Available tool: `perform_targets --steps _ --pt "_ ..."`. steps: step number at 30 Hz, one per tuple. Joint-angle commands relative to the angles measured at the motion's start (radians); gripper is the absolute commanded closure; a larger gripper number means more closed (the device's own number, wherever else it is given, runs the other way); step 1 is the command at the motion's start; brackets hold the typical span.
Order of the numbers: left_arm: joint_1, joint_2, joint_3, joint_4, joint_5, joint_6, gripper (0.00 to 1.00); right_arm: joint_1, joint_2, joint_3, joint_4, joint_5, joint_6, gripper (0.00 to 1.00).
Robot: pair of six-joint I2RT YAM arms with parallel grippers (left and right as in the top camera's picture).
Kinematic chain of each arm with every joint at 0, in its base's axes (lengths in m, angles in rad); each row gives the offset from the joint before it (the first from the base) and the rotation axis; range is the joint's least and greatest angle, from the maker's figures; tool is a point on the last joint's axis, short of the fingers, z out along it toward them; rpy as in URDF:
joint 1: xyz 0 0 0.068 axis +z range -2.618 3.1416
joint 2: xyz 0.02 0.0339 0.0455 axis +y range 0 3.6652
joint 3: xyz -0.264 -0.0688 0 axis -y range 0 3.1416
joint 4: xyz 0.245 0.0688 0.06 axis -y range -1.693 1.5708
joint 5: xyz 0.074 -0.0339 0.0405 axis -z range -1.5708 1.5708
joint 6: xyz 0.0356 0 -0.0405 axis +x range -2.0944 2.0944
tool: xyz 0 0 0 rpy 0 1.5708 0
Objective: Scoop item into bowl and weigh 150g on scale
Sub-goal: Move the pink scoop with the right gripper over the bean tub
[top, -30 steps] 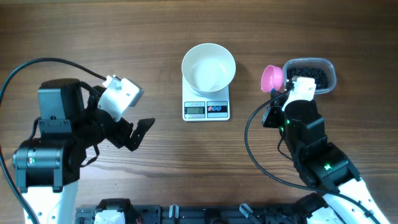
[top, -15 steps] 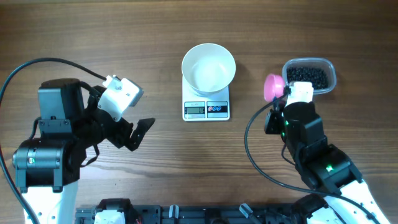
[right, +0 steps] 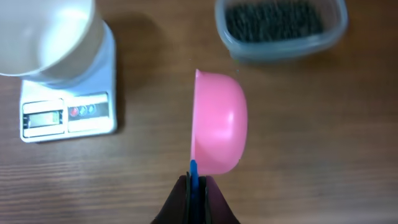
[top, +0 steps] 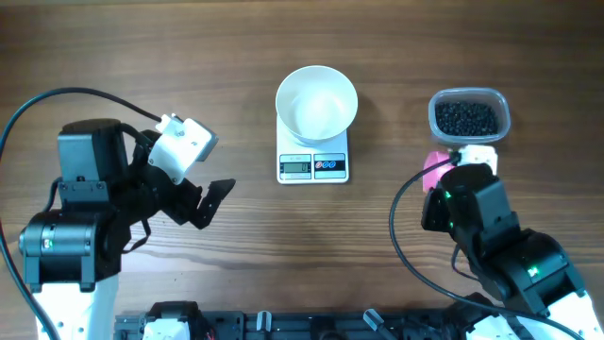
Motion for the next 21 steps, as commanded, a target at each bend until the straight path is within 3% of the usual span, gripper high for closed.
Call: perform_targets --steps 1,21 --pt "0.007 0.002 0.021 0.002 0.023 0.020 0.00 -0.004 -0.003 0.016 -0.026 -0.026 0.129 0.96" --pt "0.007 0.002 0.021 0.002 0.023 0.020 0.00 -0.004 -0.003 0.016 0.026 -0.129 0.257 0.96"
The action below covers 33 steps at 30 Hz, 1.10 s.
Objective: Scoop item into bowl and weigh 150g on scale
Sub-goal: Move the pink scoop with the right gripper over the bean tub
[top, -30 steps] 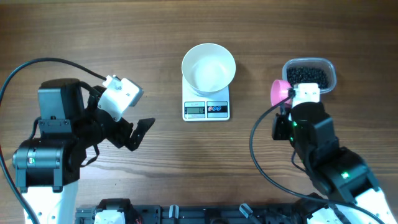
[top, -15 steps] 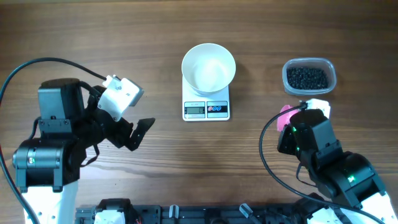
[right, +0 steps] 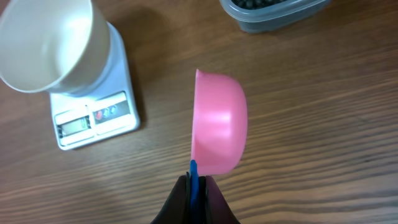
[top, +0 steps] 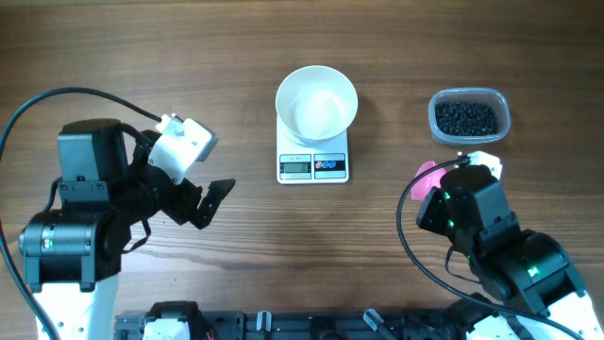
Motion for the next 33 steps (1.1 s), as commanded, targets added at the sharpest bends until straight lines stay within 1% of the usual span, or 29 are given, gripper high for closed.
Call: perform_targets --steps 1,6,10,15,21,28,33 --pt "0.007 0.002 0.021 0.002 0.023 0.020 0.00 -0.004 -0.003 0.016 0.050 -0.070 0.044 0.96" --pt "0.007 0.002 0.020 0.002 0.023 0.020 0.00 -0.004 -0.003 0.016 0.090 -0.087 0.036 0.96" --pt "0.007 0.002 0.021 0.002 0.023 0.020 0.00 -0.004 -0.003 0.016 0.083 -0.033 0.034 0.96" --pt "0.007 0.002 0.020 0.002 0.023 0.020 0.00 -0.004 -0.003 0.016 0.126 -0.012 -0.156 0.96" --pt "0.007 0.002 0.021 0.002 0.023 0.020 0.00 -0.020 0.037 0.068 0.118 0.031 -0.206 0.96" --pt "0.007 0.002 0.021 0.002 0.023 0.020 0.00 -0.165 0.142 0.173 0.022 0.014 -0.203 0.96" --pt "0.007 0.002 0.021 0.002 0.023 0.020 0.00 -0.256 0.195 0.254 -0.005 -0.062 -0.307 0.96"
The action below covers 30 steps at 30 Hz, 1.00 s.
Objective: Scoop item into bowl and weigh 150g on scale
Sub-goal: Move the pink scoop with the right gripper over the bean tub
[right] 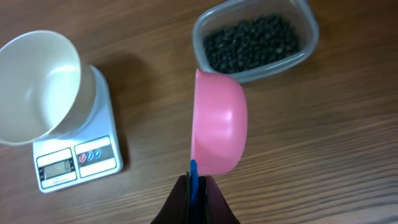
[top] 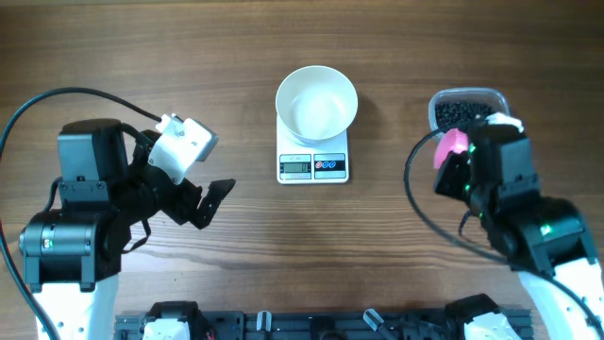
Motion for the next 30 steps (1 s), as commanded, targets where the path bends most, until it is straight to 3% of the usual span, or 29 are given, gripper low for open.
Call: perform_targets --steps 1,14,30 --pt "0.007 0.002 0.021 0.003 0.023 0.020 0.00 -0.062 0.037 0.099 -0.039 -0.053 -0.094 0.96" --pt "0.007 0.002 0.021 0.003 0.023 0.020 0.00 -0.116 0.137 0.196 -0.073 -0.079 -0.234 0.96" --pt "0.007 0.002 0.021 0.003 0.023 0.020 0.00 -0.116 0.142 0.196 -0.040 -0.124 -0.236 0.96"
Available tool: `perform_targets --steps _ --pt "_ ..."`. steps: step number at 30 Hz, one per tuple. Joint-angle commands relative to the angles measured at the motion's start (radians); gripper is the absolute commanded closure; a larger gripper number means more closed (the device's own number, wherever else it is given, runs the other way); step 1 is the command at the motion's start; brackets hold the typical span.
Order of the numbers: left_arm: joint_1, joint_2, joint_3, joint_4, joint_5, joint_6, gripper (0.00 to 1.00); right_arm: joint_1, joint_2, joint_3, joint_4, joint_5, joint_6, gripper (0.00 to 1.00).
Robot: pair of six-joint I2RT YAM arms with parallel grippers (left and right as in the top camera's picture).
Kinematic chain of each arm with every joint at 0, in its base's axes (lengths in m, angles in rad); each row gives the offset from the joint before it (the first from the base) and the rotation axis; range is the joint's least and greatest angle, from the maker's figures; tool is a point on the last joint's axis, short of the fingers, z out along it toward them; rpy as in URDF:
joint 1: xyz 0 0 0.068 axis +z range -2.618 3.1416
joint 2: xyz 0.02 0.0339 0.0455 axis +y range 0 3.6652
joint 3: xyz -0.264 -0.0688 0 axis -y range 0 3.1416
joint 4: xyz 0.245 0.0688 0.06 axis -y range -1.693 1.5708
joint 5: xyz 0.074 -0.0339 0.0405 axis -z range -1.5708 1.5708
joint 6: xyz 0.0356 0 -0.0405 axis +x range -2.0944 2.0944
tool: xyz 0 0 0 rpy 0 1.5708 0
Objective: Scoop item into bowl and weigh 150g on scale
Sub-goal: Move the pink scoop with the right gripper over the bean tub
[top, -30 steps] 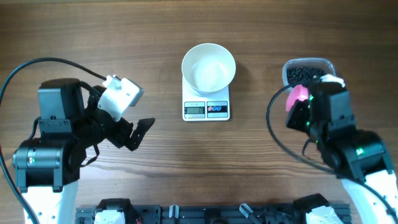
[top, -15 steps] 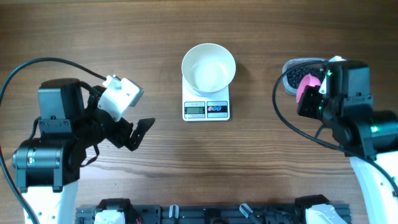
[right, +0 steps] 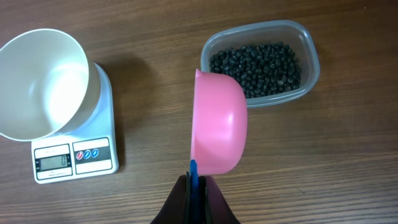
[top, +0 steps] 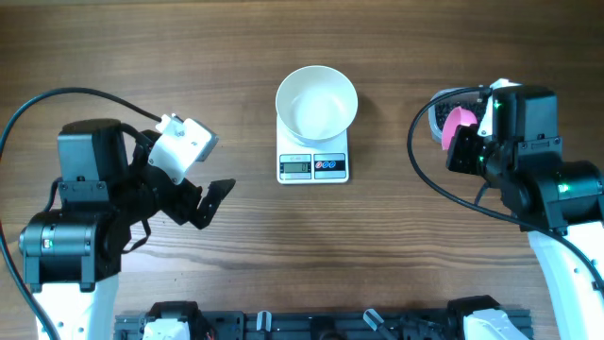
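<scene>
My right gripper is shut on the blue handle of a pink scoop, held on its side in the air just left of a clear tub of black beans. In the overhead view the scoop partly covers the tub. An empty white bowl rests on a white digital scale at the table's middle back. My left gripper hangs at the left, far from all of these, fingers apart with nothing between them.
The wooden table carries only the scale, bowl and tub. A black rail runs along the near edge. Cables loop off both arms.
My right gripper has moved further back and right with the scoop, now level with the bean tub. In the wrist view the whole tub shows. The left arm has not moved.
My right gripper held the pink scoop low at the front right, below the tub. It then sat slightly nearer the front, then beside the tub's near left corner, and now alongside the tub. The bowl stayed empty on the scale; the left arm stayed still.
</scene>
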Motion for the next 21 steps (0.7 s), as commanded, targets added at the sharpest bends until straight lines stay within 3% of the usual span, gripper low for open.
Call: perform_targets --steps 1,13,17,21 --pt "0.007 0.002 0.021 0.003 0.023 0.019 0.00 -0.004 -0.001 0.023 -0.002 -0.013 -0.020 0.96" --pt "0.007 0.002 0.021 0.003 0.023 0.019 0.00 -0.004 0.050 0.023 -0.001 0.061 -0.072 0.96" --pt "0.007 0.002 0.021 0.003 0.023 0.019 0.00 -0.004 0.091 0.023 0.028 0.177 -0.076 0.96" --pt "0.007 0.002 0.021 0.003 0.023 0.019 0.00 -0.004 0.161 0.023 0.101 0.208 -0.212 0.96"
